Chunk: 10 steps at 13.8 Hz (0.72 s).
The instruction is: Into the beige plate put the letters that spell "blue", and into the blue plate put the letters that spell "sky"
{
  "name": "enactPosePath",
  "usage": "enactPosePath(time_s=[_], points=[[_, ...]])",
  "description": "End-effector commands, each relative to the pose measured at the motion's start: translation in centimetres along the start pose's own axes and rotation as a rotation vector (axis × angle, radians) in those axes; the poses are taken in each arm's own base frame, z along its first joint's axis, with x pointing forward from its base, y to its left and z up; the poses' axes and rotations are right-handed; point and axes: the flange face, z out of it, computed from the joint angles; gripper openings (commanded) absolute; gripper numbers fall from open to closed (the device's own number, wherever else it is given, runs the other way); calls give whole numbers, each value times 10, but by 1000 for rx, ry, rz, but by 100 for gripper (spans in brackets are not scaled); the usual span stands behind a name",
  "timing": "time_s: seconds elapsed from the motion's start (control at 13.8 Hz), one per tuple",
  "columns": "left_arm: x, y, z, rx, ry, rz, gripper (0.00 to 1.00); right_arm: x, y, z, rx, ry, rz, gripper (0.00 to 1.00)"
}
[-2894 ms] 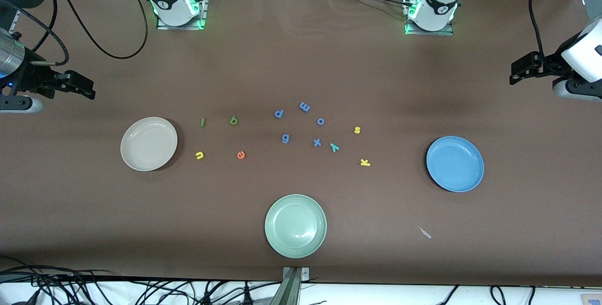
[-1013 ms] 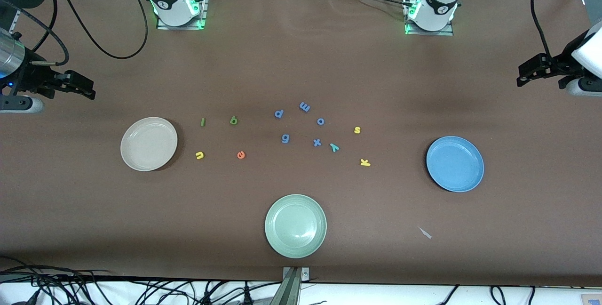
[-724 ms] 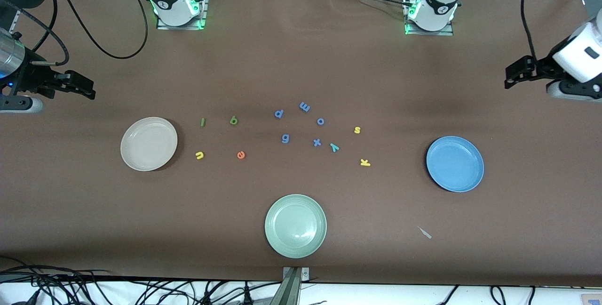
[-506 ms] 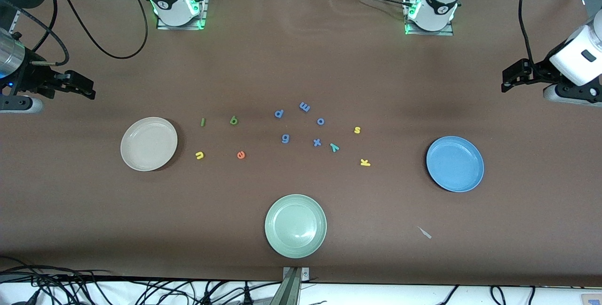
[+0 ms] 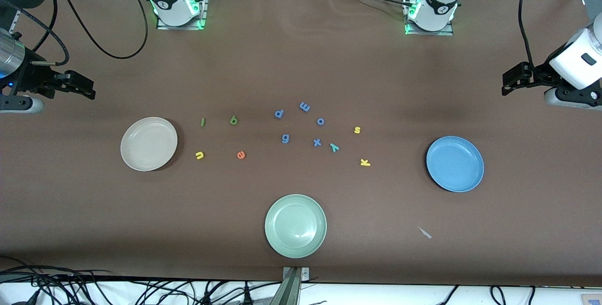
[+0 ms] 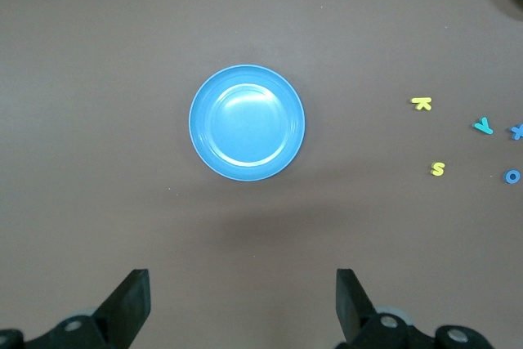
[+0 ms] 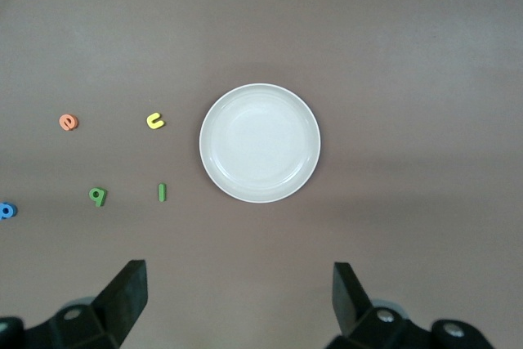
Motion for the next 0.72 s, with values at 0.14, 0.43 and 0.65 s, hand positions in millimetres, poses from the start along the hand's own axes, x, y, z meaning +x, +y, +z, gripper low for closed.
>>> enactPosePath(time_s=[0.14,0.43,0.65], points=[[1,-5,-7,-10,-4,-11,100,-1,1,-1,14,-5,-6,100],[-3,-16,4,-33,-57,-36,100,-1,1,-1,13,-5,-6,100],[-6,-46,1,-157,-31,-109,100,-1,-3,-2,-1,-3,-8,100]])
